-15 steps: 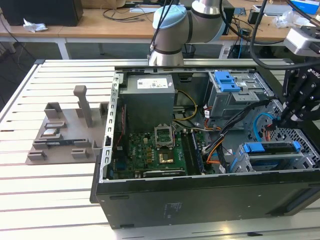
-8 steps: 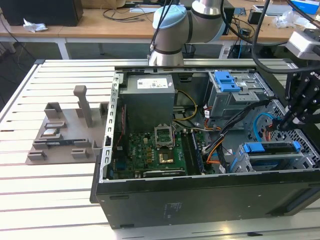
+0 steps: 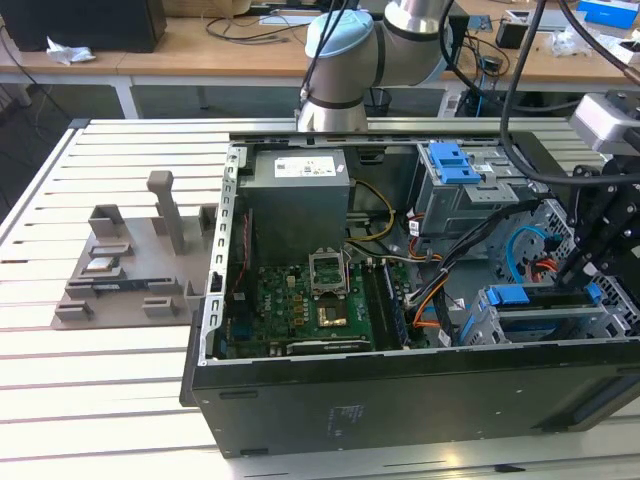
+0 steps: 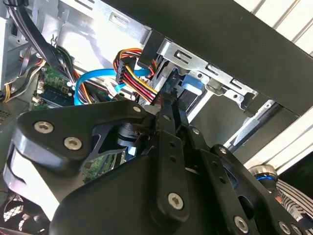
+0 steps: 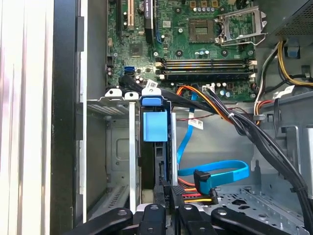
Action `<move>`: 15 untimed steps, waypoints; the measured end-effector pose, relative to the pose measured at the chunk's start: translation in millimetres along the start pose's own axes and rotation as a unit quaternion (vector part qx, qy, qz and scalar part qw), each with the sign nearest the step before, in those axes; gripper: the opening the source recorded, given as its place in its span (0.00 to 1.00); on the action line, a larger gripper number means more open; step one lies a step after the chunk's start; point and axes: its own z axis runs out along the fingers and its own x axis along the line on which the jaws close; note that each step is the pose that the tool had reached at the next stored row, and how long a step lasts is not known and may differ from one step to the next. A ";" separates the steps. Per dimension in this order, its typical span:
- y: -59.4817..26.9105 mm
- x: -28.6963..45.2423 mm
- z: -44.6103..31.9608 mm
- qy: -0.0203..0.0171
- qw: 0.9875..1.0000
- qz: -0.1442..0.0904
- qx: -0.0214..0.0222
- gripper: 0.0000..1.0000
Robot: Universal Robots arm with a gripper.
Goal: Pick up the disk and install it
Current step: 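Insert the first disk wire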
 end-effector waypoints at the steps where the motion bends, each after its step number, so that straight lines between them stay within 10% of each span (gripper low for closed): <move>1: 0.0 0.2 0.2 0.000 1.000 0.000 0.000 0.17; 15: -0.1 0.8 11.1 0.000 1.000 0.000 0.000 0.17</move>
